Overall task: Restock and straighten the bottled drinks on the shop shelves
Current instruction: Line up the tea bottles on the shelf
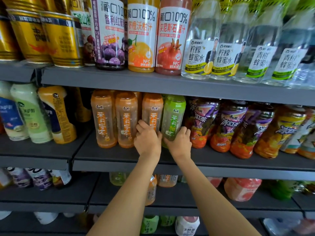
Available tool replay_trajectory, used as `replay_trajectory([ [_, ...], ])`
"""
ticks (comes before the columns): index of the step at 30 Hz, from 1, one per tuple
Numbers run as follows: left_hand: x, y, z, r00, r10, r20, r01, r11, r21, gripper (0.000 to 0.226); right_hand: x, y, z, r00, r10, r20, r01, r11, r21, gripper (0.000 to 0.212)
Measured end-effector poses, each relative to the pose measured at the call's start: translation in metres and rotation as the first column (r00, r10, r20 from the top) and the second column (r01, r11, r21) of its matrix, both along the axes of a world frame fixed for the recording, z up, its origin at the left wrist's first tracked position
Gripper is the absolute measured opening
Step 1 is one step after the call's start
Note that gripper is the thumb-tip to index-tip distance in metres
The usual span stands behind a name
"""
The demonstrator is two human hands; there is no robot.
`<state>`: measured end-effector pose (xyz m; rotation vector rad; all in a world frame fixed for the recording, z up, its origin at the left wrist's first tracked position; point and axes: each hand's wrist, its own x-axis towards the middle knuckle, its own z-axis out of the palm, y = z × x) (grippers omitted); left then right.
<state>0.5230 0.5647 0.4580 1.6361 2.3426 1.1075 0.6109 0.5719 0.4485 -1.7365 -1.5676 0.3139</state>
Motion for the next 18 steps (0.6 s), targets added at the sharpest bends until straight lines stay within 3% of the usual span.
replay_trajectory([
  [6,-0.001,-0.012,0.003,0.997,-0.059,0.044,0.058,0.998,0.02,0.079,0.001,-0.006,0.004,1.0,-0.006,0.007,0.007,0.999,-0.051,0.06],
  [9,-0.001,-0.038,-0.009,0.988,-0.129,-0.08,0.148,0.941,0.304,0.065,0.002,-0.021,-0.002,1.0,0.003,-0.02,-0.002,1.0,0.024,0.052],
  [11,-0.002,-0.044,-0.01,0.979,-0.195,-0.056,0.202,0.906,0.373,0.066,0.0,-0.031,-0.007,0.995,0.096,0.003,-0.096,0.993,0.068,0.039],
  [14,-0.006,-0.038,0.0,0.971,-0.232,0.054,0.205,0.931,0.303,0.072,-0.003,-0.036,-0.004,0.938,0.338,0.072,-0.342,0.938,0.047,0.04],
  [16,-0.016,-0.037,0.004,0.975,-0.21,0.077,0.178,0.937,0.301,0.068,0.006,-0.029,0.005,0.862,0.506,0.021,-0.505,0.862,-0.042,0.045],
  [18,-0.029,-0.039,0.005,0.967,-0.245,0.071,0.216,0.934,0.286,0.066,0.022,-0.017,0.013,0.827,0.557,-0.079,-0.562,0.822,-0.089,0.04],
])
